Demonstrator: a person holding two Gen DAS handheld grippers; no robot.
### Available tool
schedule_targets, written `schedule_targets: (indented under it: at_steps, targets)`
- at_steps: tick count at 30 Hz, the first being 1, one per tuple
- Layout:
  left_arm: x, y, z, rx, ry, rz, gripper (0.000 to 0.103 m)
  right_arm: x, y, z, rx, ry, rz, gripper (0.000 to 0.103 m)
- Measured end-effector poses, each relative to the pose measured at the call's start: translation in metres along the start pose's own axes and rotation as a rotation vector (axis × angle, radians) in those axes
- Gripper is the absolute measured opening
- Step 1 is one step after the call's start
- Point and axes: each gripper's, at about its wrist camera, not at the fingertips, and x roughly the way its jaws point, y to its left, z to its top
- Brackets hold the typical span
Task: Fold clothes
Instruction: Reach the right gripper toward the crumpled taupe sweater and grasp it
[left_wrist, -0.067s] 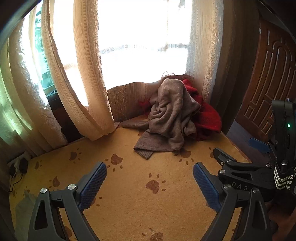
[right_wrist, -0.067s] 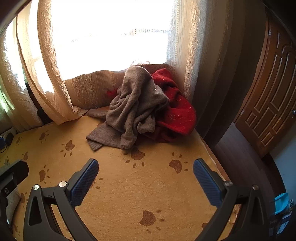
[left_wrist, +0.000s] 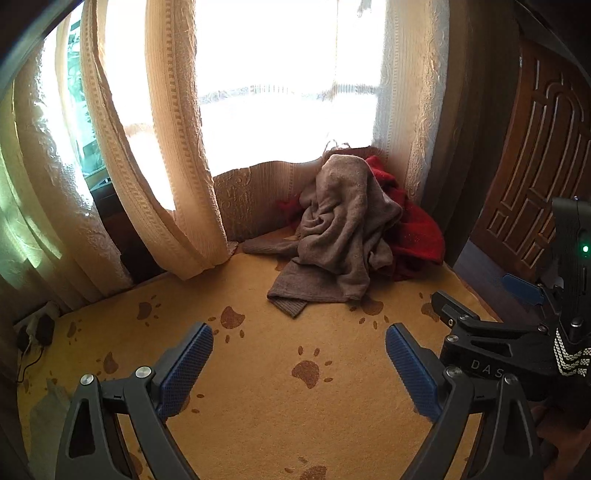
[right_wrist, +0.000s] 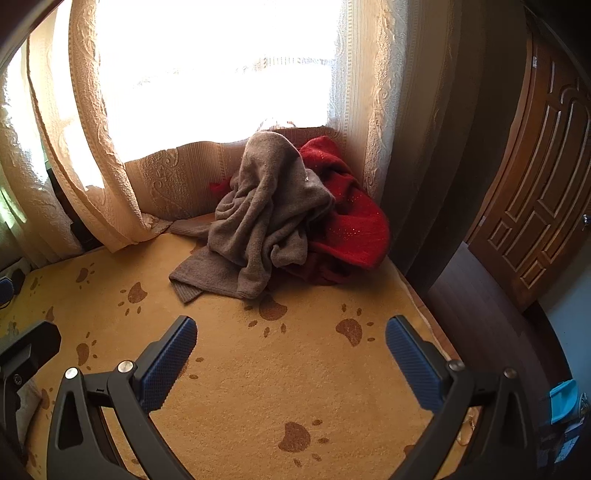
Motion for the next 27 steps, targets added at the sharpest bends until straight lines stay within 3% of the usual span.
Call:
schedule_targets:
  at_steps: [5,10,14,20,25,27]
  targets:
    - [0.016,0.008,0.004,-0.012,-0.009,-0.009,0.096,0.001,-0.009,0.012,0.061,-0.021,0.047,0.103]
    - [0.031,0.001,-0.005,-0.016,-0.011,-0.031,0.096,0.002,-0.004,0.015,0.042,-0.081,0.001,0.103]
    - [0.046,0.016,-0.012,-0.055,0.038,-0.048,0.096,0.01,-0.001,0.021,0.031,-0.091,-0.002,0.103]
    - [0.067,0.039,-0.022,-0.116,0.111,-0.07,0.096,0.033,-0.007,0.028,0.074,-0.117,0.105,0.103]
    - [0.071,0.056,-0.037,-0.223,0.159,0.014,0.096,0.061,-0.022,0.037,0.097,-0.162,0.217,0.103]
    - [0.071,0.059,-0.038,-0.243,0.17,0.048,0.096,0.078,-0.025,0.048,0.08,-0.145,0.225,0.103]
